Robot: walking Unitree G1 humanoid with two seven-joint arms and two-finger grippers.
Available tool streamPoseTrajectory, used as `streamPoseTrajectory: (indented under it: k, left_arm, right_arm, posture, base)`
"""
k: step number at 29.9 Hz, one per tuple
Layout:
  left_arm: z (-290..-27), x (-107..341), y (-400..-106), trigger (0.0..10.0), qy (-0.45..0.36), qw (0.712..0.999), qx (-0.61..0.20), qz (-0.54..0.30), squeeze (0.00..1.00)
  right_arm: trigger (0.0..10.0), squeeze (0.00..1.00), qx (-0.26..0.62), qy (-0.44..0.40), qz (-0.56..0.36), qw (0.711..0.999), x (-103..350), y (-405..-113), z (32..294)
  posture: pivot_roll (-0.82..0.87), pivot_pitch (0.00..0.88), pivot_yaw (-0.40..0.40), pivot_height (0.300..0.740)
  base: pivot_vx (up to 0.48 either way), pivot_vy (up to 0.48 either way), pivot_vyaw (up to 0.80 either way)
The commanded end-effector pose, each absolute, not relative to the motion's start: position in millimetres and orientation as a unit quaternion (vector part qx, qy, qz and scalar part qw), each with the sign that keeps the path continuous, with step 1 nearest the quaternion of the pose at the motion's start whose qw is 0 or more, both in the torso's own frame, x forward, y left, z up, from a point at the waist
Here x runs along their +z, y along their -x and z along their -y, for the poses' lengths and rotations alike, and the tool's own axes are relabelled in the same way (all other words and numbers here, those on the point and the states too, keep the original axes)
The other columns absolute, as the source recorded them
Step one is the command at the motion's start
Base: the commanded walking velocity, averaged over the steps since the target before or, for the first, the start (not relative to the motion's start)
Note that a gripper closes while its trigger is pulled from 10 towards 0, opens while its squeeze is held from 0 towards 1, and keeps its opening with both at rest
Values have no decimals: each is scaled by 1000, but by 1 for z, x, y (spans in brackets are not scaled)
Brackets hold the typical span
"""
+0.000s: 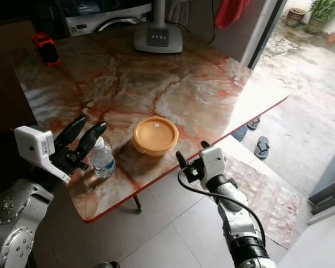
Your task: Restocking fridge
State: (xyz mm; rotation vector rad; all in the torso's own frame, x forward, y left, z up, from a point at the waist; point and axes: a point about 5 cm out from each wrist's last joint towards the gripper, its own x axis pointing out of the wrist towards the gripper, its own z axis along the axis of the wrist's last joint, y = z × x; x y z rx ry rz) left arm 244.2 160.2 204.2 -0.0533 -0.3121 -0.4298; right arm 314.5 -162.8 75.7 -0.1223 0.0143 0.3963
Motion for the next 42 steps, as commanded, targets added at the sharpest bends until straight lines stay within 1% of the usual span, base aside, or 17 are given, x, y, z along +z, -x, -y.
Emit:
streamPoseTrajectory:
  k: [1, 12, 13, 16, 19, 21, 23, 27, 29, 32, 33, 37, 39, 42]
  left_arm:
    - [-158, 206, -244, 0, 32, 963, -218, 157, 0]
    - [-157, 208, -245, 0, 26, 962, -219, 160, 0]
    - [-157, 207, -246, 10000, 24, 963, -216, 157, 0]
    - [-159, 205, -249, 10000, 13, 967, -201, 153, 0]
    - [-169, 205, -251, 10000, 2, 974, -163, 160, 0]
    - [-187, 209, -254, 10000, -15, 979, -101, 174, 0]
    - [-213, 214, -253, 10000, -30, 981, -25, 190, 0]
    - [-238, 216, -247, 10000, -47, 979, 31, 197, 0]
    - [-251, 210, -242, 10000, -49, 980, 49, 184, 0]
    - [-256, 195, -241, 10000, -61, 984, 49, 159, 0]
    - [-255, 186, -240, 10000, -79, 986, 44, 143, 0]
    - [-249, 148, -238, 10000, -95, 990, 40, 95, 0]
    - [-248, 139, -237, 10000, -103, 989, 52, 87, 0]
    - [-248, 138, -238, 10000, -96, 989, 63, 97, 0]
  right_arm:
    - [10000, 0, 191, 58, -10, 980, 76, -316, 167]
    - [10000, 0, 192, 58, -11, 980, 75, -316, 167]
    - [10000, 0, 192, 58, -11, 980, 75, -316, 167]
    - [10000, 0, 191, 57, -11, 980, 75, -315, 167]
    - [10000, 0, 191, 57, -11, 980, 75, -315, 167]
    - [10000, 0, 190, 57, -10, 980, 75, -315, 167]
    - [10000, 0, 189, 56, -10, 980, 75, -315, 167]
    - [10000, 0, 190, 55, -11, 980, 75, -316, 167]
    - [10000, 0, 190, 55, -12, 980, 75, -316, 167]
    - [10000, 0, 185, 43, -15, 982, 75, -317, 169]
    - [10000, 0, 177, 38, -15, 983, 75, -318, 172]
    - [10000, 0, 158, 39, -15, 987, 76, -320, 179]
    - [10000, 0, 156, 38, -15, 987, 76, -320, 180]
    - [10000, 0, 149, 40, -16, 988, 75, -320, 182]
  posture:
    - [87, 106, -99, 740]
    - [86, 100, -98, 740]
    - [86, 100, -98, 740]
    - [85, 96, -99, 740]
    - [83, 96, -100, 740]
    - [82, 97, -100, 740]
    - [82, 100, -100, 740]
    - [92, 106, -102, 740]
    - [95, 107, -103, 740]
    - [105, 108, -102, 740]
    - [105, 108, -102, 740]
    - [96, 110, -100, 740]
    - [96, 110, -101, 740]
    - [96, 109, -101, 740]
  base:
    - [0, 0, 0]
    - [0, 0, 0]
    - [0, 0, 0]
    - [0, 0, 0]
    - [0, 0, 0]
    - [0, 0, 0]
    - [0, 0, 0]
    - [0, 0, 0]
    - [0, 0, 0]
    - [0, 0, 0]
    - [0, 0, 0]
    - [0, 0, 0]
    - [0, 0, 0]
    - [0, 0, 0]
